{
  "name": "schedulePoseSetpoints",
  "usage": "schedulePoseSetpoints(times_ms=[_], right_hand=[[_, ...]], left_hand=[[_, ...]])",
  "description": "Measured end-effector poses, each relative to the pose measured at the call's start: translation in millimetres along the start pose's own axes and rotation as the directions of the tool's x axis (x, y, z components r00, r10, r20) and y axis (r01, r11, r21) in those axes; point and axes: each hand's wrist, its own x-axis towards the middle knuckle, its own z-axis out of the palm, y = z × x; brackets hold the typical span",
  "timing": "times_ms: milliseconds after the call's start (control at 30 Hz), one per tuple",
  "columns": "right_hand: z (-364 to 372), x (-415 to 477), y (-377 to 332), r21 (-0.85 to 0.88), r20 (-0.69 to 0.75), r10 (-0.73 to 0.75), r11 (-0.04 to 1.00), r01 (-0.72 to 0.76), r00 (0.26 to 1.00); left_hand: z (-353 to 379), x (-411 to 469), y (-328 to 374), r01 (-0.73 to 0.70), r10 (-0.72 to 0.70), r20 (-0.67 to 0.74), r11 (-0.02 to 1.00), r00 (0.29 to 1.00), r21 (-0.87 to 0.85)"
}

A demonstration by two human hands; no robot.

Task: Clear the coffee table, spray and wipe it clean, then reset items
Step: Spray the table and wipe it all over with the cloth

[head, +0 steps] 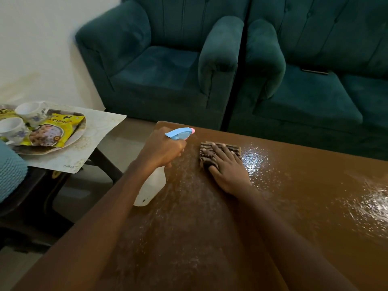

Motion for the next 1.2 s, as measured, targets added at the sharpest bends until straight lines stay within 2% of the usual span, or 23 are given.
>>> schedulePoseSetpoints(times_ms=[133, 567, 767, 967, 1100, 1200], right_hand=[[0, -28, 19, 0.032, -0.023, 0.078, 0.997, -0.077, 0.997], [-2, -26, 22, 0.059, -0.004, 0.058, 0.997, -0.057, 0.998], [2, -24, 14, 0.075, -0.016, 0.17, 0.983, -0.168, 0.985], [4, 22, -10, 0.09, -0.047, 0.295, 0.953, -0.29, 0.954], [4, 86, -50, 0.075, -0.059, 0.257, 0.965, -0.253, 0.965], [10, 135, -94, 0.101, 0.003, 0.168, 0.981, -0.168, 0.986]], left_hand=[[4, 3, 3, 0.042, -0.042, -0.021, 0.999, 0.999, 0.019], [0, 0, -4, 0.13, -0.124, -0.053, 0.98, 0.991, 0.149], [-21, 15, -20, 0.106, -0.105, -0.012, 0.98, 0.994, 0.167], [-48, 21, -46, 0.166, -0.159, -0.065, 0.978, 0.985, 0.123], [-71, 20, -68, 0.222, -0.21, -0.131, 0.971, 0.969, 0.088], [-87, 16, -87, 0.215, -0.212, -0.15, 0.977, 0.966, 0.001]])
